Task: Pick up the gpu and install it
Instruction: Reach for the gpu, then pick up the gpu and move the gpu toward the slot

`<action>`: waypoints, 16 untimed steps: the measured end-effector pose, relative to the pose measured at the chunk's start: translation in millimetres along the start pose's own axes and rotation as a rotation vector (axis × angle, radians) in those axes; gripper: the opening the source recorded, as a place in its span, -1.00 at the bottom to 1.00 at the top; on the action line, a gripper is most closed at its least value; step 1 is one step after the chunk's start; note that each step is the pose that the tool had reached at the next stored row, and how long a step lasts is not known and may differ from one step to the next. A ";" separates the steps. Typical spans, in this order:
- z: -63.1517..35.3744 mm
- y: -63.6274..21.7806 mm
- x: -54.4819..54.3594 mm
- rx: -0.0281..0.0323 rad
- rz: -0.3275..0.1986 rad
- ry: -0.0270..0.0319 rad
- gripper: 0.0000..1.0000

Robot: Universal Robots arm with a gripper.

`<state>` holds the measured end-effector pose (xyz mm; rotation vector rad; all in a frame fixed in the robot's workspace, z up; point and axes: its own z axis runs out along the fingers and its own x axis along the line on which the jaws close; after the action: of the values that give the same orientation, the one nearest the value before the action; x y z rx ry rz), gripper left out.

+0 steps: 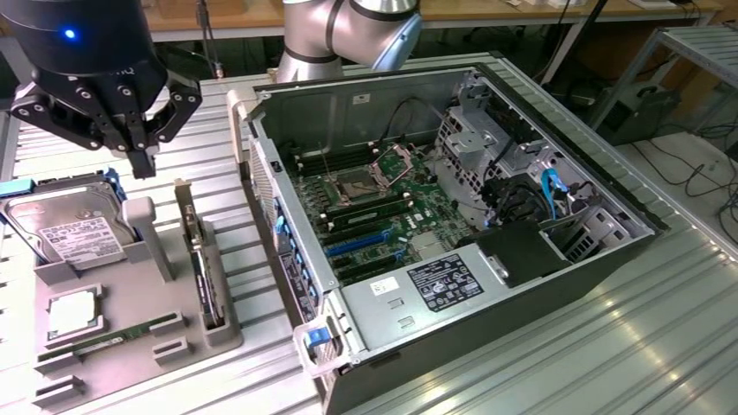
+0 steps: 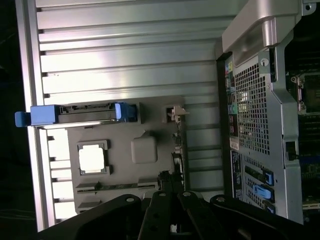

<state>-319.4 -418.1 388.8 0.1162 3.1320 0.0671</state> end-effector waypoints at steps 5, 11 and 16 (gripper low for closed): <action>0.2 -0.1 -0.2 0.0004 0.000 0.0030 -0.79; 0.2 -0.1 -0.2 0.0004 0.000 0.0030 -0.79; 0.2 -0.1 -0.2 0.0003 0.000 0.0030 -0.77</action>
<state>-319.2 -418.2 388.6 0.1165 3.1350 0.0669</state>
